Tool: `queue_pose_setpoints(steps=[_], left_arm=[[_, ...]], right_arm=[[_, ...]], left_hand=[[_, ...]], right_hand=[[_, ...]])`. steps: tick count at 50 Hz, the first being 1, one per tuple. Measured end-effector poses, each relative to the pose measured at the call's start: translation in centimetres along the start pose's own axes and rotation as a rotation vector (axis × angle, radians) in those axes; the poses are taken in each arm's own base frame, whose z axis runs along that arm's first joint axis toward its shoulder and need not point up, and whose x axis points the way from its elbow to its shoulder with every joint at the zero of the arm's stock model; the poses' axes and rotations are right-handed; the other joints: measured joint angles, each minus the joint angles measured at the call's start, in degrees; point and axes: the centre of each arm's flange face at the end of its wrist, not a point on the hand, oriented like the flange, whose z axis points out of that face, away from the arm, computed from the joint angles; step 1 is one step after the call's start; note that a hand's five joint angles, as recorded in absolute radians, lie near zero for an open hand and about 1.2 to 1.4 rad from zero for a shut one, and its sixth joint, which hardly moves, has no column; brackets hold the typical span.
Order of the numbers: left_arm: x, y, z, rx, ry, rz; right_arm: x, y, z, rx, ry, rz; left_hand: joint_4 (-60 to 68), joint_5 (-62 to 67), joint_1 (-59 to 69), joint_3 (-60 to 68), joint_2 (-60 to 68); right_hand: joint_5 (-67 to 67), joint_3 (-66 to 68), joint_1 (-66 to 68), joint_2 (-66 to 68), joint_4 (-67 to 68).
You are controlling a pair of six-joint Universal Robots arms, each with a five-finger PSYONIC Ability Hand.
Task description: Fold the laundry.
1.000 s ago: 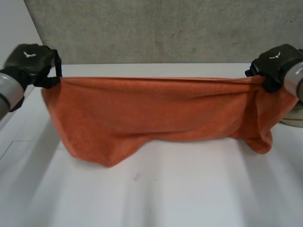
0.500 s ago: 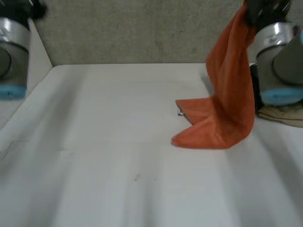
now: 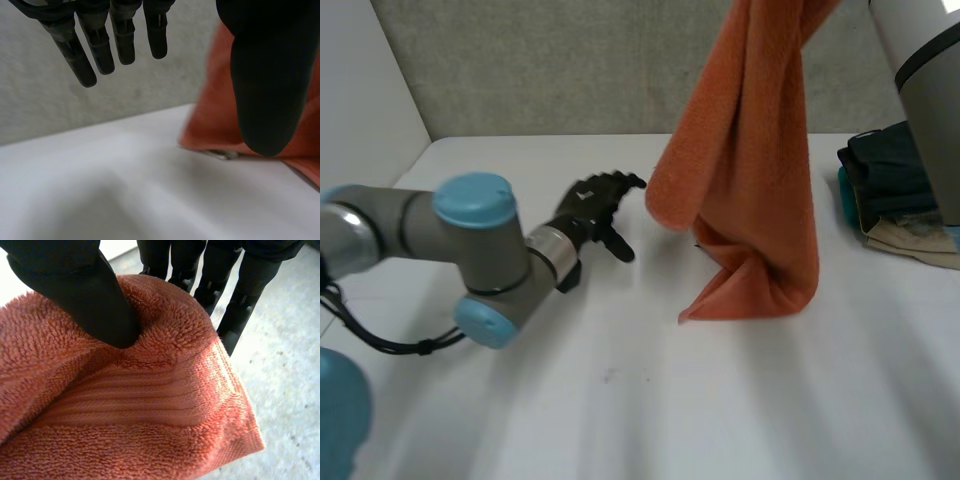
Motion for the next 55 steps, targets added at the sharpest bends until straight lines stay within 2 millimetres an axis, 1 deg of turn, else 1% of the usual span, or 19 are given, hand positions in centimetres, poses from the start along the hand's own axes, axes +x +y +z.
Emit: queue_pose_setpoints(steps=[2,6,11,14,15,17,19,22,26,27,28,31,36,39,41,44,47,50,55], left_arm=[[0.8,1.2,0.5,-0.019,0.020,-0.005],[2.0,2.4,1.1,-0.030,0.046,-0.020],[3.5,3.0,2.2,-0.008,0.082,-0.057],[4.3,3.0,2.7,0.005,0.104,-0.086],[4.5,3.1,2.7,0.006,0.109,-0.094],[4.9,3.1,2.8,0.007,0.118,-0.107],[5.3,3.2,2.7,0.002,0.123,-0.118],[5.4,2.9,2.3,-0.005,0.115,-0.123],[3.3,-0.5,1.3,0.029,0.040,-0.104],[2.7,-1.3,1.1,0.040,0.021,-0.097],[1.5,-2.8,0.6,0.058,-0.014,-0.080],[-1.9,-7.5,-1.6,0.111,-0.110,0.001],[-5.0,-12.8,-5.8,0.144,-0.212,0.181],[-5.8,-14.4,-7.6,0.139,-0.242,0.260],[-6.6,-15.9,-9.5,0.118,-0.269,0.341],[-7.1,-16.7,-11.2,0.082,-0.287,0.404],[-7.3,-16.7,-12.2,0.034,-0.294,0.441],[-7.4,-15.6,-12.9,-0.054,-0.289,0.472],[-7.7,-12.5,-12.9,-0.207,-0.262,0.520]], right_arm=[[0.1,-1.7,-0.3,0.030,0.003,0.014],[0.2,-3.6,-0.7,0.056,0.013,0.033],[0.3,-5.5,-1.3,0.064,0.021,0.060],[0.3,-6.1,-1.5,0.061,0.022,0.071],[0.3,-6.2,-1.5,0.059,0.022,0.072],[0.4,-6.2,-1.5,0.052,0.025,0.072],[0.5,-6.0,-1.5,0.043,0.031,0.069],[0.6,-5.5,-1.4,0.028,0.038,0.061],[1.1,-3.3,-0.9,-0.036,0.055,0.009],[1.4,-2.3,-0.7,-0.063,0.060,-0.013],[1.7,-0.9,-0.5,-0.106,0.066,-0.046],[2.8,2.7,-0.4,-0.224,0.068,-0.131],[3.6,7.1,-1.0,-0.395,0.032,-0.225],[3.6,8.5,-1.6,-0.466,0.001,-0.257],[3.3,9.8,-2.6,-0.544,-0.048,-0.291],[2.5,11.3,-4.1,-0.647,-0.131,-0.330],[1.6,12.7,-5.6,-0.740,-0.221,-0.361],[0.1,14.7,-7.7,-0.859,-0.349,-0.390],[-1.3,16.8,-9.4,-0.959,-0.465,-0.398]], left_hand=[[0.00,0.00,0.00,0.00,0.00],[0.00,-0.01,0.00,0.00,0.00],[0.43,0.56,0.39,0.33,0.27],[10.60,11.15,11.42,10.12,9.97],[16.59,17.01,19.26,16.01,15.86],[40.42,40.18,45.65,39.66,39.87],[49.40,47.72,49.47,48.51,48.95],[50.88,47.72,49.47,49.91,50.08],[50.89,47.72,49.47,49.99,50.11],[50.89,47.72,49.47,49.99,50.11],[50.89,47.72,49.47,49.99,50.11],[50.89,47.72,49.47,50.00,50.11],[50.92,47.72,49.47,50.01,50.14],[51.04,47.72,49.47,50.04,50.14],[51.09,47.72,49.47,50.05,50.16],[51.10,47.72,49.47,50.06,50.18],[51.10,47.72,49.47,50.06,50.18],[51.11,47.72,49.47,50.06,50.18],[51.11,47.72,49.47,50.06,50.19]], right_hand=[[0.00,0.00,0.00,0.00,0.00],[0.00,0.00,0.00,0.00,0.00],[0.00,0.00,0.00,0.00,0.00],[0.00,0.00,0.00,0.00,0.00],[0.00,0.00,0.00,0.00,0.00],[0.00,0.00,0.00,0.00,0.00],[0.00,0.00,0.00,0.00,0.00],[0.00,0.00,0.00,0.00,0.00],[0.00,0.00,0.00,0.00,0.00],[0.00,0.00,0.00,0.00,0.00],[0.00,0.00,0.00,0.00,0.00],[0.00,0.00,0.00,0.00,0.00],[0.00,0.00,0.00,0.27,0.00],[0.00,0.00,0.00,0.30,0.00],[0.00,0.00,0.00,0.30,0.00],[0.00,0.00,0.00,0.30,0.00],[0.00,0.00,0.00,0.30,0.00],[0.00,0.00,0.00,0.30,0.00],[0.00,0.00,0.00,0.30,0.00]])
